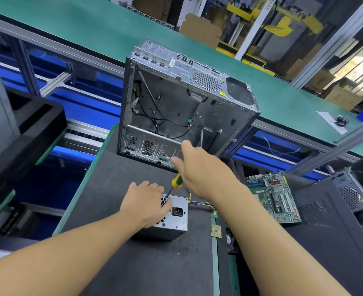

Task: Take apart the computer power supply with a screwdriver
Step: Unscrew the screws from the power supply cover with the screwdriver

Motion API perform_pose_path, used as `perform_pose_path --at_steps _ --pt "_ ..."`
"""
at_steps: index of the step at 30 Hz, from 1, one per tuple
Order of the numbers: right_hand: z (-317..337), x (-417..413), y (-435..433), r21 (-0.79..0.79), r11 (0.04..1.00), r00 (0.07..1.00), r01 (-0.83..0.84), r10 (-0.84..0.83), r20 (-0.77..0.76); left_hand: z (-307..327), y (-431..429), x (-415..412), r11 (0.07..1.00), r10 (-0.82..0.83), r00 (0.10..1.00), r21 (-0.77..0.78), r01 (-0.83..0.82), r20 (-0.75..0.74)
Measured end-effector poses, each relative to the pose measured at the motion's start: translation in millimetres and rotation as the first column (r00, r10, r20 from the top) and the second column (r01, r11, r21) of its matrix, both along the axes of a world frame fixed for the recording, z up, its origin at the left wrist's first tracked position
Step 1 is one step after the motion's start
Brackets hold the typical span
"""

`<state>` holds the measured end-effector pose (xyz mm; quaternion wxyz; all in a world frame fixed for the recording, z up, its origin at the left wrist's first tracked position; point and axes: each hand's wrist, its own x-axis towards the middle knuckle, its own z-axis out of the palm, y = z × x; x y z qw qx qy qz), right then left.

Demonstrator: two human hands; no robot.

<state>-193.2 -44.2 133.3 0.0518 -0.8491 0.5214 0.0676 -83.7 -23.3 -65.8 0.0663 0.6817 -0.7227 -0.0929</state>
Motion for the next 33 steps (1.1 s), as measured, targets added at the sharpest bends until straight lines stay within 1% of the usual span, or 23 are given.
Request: perform_pose_path --at_steps 2,5,7,8,10,13,15,16,17,20,22,24,26,28,30,33 --pt "0 3 -2 0.05 0.999 0.999 -0.019 0.017 0.032 1 0 0 1.0 -0.008 1.0 -0.01 0.008 0.002" --pt "11 3 -10 0.206 0.975 0.996 -0.088 0.085 0.021 1 -1 1 1.0 -0.008 1.0 -0.011 0.008 -0.002" --pt "20 -2 -16 0.28 0.957 0.996 -0.08 0.086 -0.009 2 0 0 1.0 -0.009 1.0 -0.019 0.009 -0.003" --pt "22 -4 -18 0.293 0.954 0.998 -0.059 0.067 -0.016 2 1 0 1.0 -0.01 1.0 -0.019 0.01 -0.003" --pt "20 -7 -19 0.256 0.966 0.999 -0.033 0.041 -0.025 2 0 0 1.0 -0.014 1.0 -0.018 0.014 -0.002" --pt "12 -4 -16 0.153 0.988 0.999 -0.002 0.01 -0.052 2 -1 2 1.0 -0.024 1.0 0.003 0.024 0.006" --pt "7 0 -15 0.057 0.997 0.994 -0.051 0.056 -0.098 2 -1 3 0.999 -0.034 0.999 0.003 0.034 0.011" --pt "6 2 -15 0.04 0.996 0.993 -0.074 0.077 -0.095 3 -1 3 0.999 -0.037 0.999 0.004 0.037 0.013" --pt "6 5 -15 0.059 0.994 0.993 -0.089 0.094 -0.075 3 -1 2 0.999 -0.037 0.999 0.005 0.037 0.013" --pt "13 7 -16 0.211 0.97 0.992 -0.122 0.126 -0.006 3 -1 3 0.999 -0.041 0.999 0.0 0.041 0.0" --pt "16 5 -16 0.268 0.958 0.994 -0.103 0.107 -0.001 4 -1 4 0.999 -0.041 0.999 0.008 0.041 0.005" --pt "13 6 -12 0.232 0.971 0.998 -0.053 0.061 -0.027 5 0 3 0.999 -0.049 0.999 0.016 0.049 0.008" --pt "9 8 -8 0.145 0.989 0.998 0.002 0.008 -0.064 4 1 2 0.998 -0.054 0.999 0.023 0.054 0.003" --pt "5 11 -7 0.082 0.997 0.995 -0.001 0.008 -0.097 4 1 4 0.998 -0.052 0.999 0.028 0.052 0.001" --pt "7 11 -9 0.107 0.994 0.994 -0.033 0.044 -0.099 4 0 5 0.998 -0.053 0.999 0.028 0.053 0.003" --pt "15 5 -16 0.247 0.966 0.995 -0.076 0.09 -0.046 4 -2 3 0.998 -0.054 0.999 0.03 0.054 0.006"
